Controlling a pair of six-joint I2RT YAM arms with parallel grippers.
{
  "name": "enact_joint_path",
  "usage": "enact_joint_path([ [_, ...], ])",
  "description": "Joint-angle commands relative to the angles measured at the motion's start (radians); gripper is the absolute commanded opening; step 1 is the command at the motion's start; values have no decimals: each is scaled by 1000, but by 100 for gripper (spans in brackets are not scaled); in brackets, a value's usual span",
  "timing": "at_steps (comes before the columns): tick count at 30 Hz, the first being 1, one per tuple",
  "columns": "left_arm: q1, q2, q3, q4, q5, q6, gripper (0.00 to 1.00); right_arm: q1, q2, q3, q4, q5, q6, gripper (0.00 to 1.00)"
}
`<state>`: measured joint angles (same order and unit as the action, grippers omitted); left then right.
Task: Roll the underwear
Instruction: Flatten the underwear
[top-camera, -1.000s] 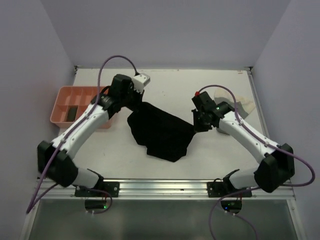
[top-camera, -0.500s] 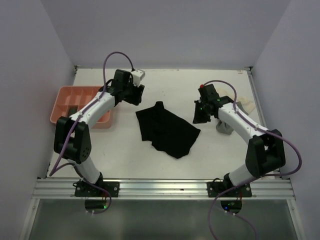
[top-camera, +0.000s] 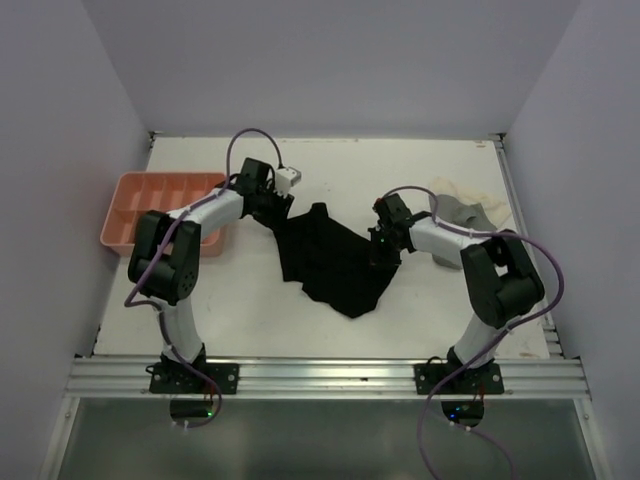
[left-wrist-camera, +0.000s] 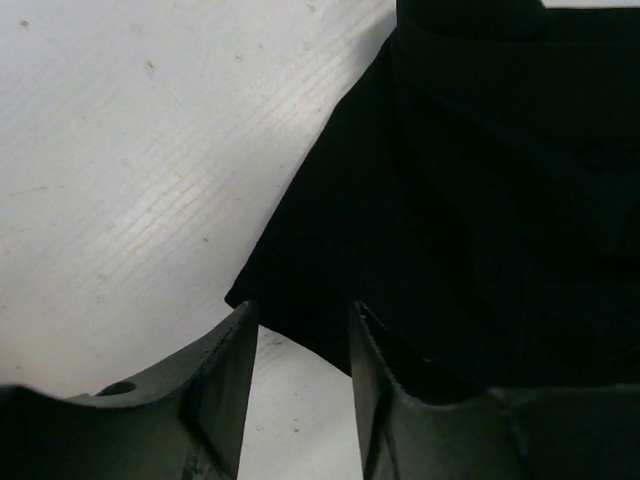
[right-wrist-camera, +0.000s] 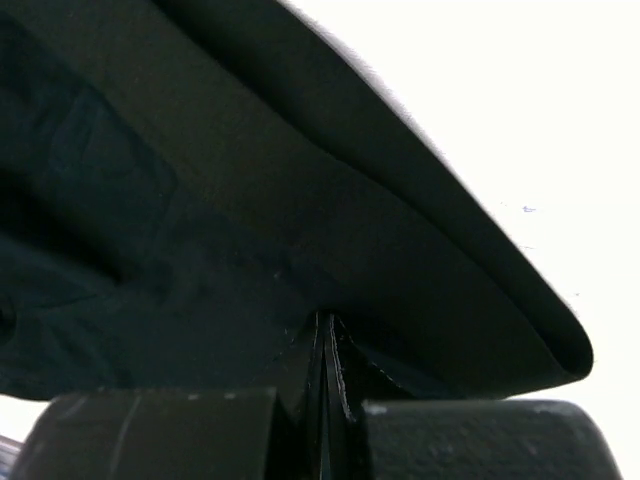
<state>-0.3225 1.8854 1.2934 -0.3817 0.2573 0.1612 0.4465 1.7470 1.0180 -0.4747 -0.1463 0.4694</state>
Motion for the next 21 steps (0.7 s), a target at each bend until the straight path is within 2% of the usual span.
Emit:
enact_joint_path([
  [1,10,17,-26,27,48,24,42,31,-23,-102,18,11,3,0],
  [2,10,15,-38,8,54,31,35,32,-41,-123,21,7,9,0],
  [4,10,1,-83,-12,68,61,28,49,-110,-182,21,-27,15,0],
  [5,10,-21,-101,-32,80,75,17,60,-144,-196,19,-39,20,0],
  [6,10,-37,-132,-46,97,112,11,67,-177,-205,18,-55,23,0],
  [8,13,-87,-166,-39,147,133,5,80,-286,-203,2,-67,38,0],
  [10,23,-179,-204,-1,146,130,12,80,-339,-152,-44,-56,32,0],
  [11,25,-198,-203,44,136,124,32,80,-368,-132,-62,-46,34,2],
  [13,25,-200,-156,64,116,110,50,80,-376,-73,-90,-30,34,6],
  [14,25,-180,-126,67,105,106,60,78,-373,-58,-97,-23,34,12],
  [17,25,-27,16,52,99,101,63,78,-331,-15,-82,-12,41,19],
  [21,25,128,186,11,97,100,63,78,-276,30,-38,17,57,20],
])
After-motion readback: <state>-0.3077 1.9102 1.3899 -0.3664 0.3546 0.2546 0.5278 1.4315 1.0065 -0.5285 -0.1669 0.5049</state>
